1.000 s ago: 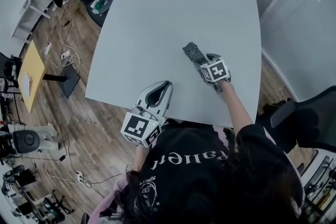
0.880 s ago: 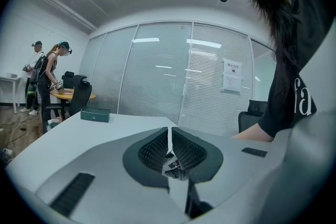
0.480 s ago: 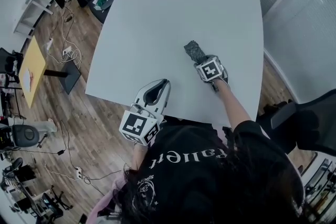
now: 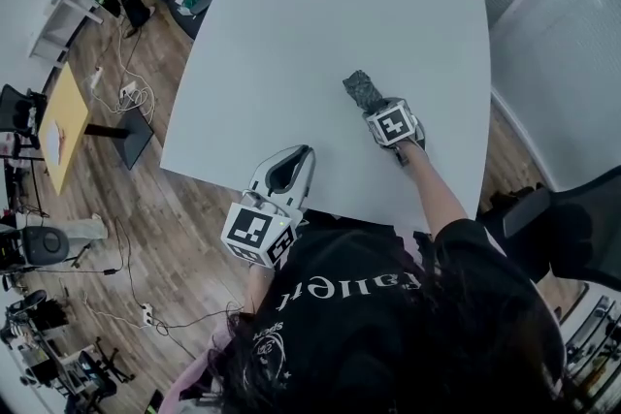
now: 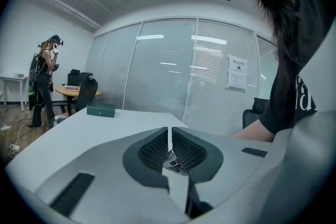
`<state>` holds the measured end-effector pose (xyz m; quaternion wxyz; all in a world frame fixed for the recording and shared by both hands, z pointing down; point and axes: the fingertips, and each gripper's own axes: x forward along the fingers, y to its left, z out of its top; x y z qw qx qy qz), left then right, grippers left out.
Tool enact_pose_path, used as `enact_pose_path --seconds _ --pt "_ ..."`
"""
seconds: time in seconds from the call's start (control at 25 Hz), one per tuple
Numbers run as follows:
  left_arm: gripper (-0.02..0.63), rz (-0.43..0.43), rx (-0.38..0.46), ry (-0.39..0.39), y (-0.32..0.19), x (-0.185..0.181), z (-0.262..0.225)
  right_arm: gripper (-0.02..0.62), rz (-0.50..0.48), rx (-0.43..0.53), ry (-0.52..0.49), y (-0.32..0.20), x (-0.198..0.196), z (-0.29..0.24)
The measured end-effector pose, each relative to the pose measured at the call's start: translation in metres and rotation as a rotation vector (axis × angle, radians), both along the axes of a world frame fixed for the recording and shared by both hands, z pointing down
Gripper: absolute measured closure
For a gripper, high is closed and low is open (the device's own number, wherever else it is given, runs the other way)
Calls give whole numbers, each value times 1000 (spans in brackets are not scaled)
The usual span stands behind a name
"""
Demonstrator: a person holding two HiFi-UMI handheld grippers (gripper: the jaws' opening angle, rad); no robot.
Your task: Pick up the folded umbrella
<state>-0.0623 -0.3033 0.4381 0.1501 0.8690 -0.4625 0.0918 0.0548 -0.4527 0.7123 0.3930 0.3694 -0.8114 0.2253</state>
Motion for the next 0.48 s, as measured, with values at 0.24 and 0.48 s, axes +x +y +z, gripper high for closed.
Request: enact_pose_path --seconds 0.24,0.48 --pt "569 -21 3 -1 3 -5 0 353 45 -8 -10 -1 4 -2" --pt "569 -29 5 4 4 -12 1 362 162 -94 -102 15 12 -3"
